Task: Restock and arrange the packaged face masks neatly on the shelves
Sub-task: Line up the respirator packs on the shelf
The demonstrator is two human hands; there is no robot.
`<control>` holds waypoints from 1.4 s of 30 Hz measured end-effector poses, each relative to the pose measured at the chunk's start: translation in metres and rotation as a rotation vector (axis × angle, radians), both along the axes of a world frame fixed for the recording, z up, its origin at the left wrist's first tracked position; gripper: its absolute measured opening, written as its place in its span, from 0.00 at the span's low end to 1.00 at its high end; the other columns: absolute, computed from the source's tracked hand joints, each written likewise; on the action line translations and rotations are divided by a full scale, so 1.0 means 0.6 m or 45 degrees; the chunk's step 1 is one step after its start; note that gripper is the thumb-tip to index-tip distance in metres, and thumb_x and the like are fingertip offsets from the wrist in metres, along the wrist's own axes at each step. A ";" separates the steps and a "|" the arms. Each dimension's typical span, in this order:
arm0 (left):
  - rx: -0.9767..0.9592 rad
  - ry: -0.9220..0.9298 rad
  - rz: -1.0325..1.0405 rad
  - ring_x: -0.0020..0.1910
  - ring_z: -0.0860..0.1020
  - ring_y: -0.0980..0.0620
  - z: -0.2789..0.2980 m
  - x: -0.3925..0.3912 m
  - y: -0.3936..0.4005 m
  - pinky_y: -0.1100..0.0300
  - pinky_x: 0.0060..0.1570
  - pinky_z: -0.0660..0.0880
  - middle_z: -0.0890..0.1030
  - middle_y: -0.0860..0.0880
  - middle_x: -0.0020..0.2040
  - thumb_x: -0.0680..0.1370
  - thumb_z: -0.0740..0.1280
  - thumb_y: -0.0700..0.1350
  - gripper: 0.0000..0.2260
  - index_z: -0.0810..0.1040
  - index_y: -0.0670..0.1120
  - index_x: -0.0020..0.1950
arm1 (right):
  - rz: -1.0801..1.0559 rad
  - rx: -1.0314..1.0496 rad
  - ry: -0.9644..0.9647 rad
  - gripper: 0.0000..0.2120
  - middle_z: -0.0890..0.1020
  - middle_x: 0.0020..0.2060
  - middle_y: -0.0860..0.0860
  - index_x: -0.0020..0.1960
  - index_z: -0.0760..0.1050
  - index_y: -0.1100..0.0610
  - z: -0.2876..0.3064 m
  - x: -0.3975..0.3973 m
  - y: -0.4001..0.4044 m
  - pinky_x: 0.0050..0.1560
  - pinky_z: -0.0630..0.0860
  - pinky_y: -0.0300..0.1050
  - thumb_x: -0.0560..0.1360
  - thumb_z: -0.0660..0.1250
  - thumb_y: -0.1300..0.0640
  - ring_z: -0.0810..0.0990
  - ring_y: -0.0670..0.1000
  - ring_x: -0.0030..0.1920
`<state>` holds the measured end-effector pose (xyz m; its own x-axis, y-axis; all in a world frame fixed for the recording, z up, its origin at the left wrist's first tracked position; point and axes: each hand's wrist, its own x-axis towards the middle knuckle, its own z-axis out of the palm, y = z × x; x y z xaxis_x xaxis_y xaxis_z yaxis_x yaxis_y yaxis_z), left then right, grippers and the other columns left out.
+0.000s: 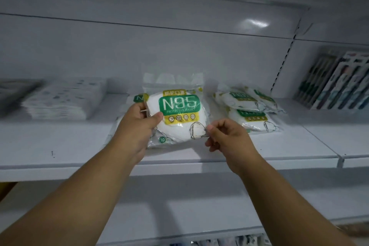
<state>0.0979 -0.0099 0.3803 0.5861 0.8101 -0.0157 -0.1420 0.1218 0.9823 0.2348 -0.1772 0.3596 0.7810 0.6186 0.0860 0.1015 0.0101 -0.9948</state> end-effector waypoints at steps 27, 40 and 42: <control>-0.195 0.113 -0.151 0.48 0.85 0.49 0.009 0.040 -0.010 0.56 0.45 0.78 0.87 0.48 0.46 0.77 0.71 0.38 0.04 0.81 0.46 0.50 | 0.153 0.253 0.442 0.29 0.72 0.39 0.59 0.65 0.76 0.56 0.002 0.021 -0.058 0.29 0.71 0.43 0.67 0.78 0.51 0.71 0.51 0.29; 1.234 0.974 0.084 0.62 0.76 0.46 -0.021 0.027 0.038 0.50 0.61 0.74 0.79 0.50 0.65 0.78 0.69 0.54 0.20 0.76 0.51 0.68 | -0.039 -0.322 0.168 0.36 0.79 0.60 0.54 0.72 0.66 0.55 0.019 0.081 0.042 0.48 0.83 0.50 0.70 0.79 0.58 0.86 0.54 0.48; 1.310 1.010 -0.005 0.63 0.73 0.47 -0.035 0.024 0.041 0.51 0.62 0.72 0.79 0.51 0.64 0.78 0.68 0.53 0.16 0.79 0.53 0.65 | -0.056 -0.494 0.001 0.36 0.79 0.62 0.54 0.72 0.67 0.55 0.015 0.083 0.048 0.46 0.81 0.46 0.69 0.79 0.52 0.84 0.52 0.51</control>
<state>0.1124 0.0148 0.3594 0.7057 0.6563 0.2669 0.5166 -0.7345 0.4401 0.2847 -0.1484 0.3688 0.8076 0.5707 -0.1482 0.0929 -0.3714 -0.9238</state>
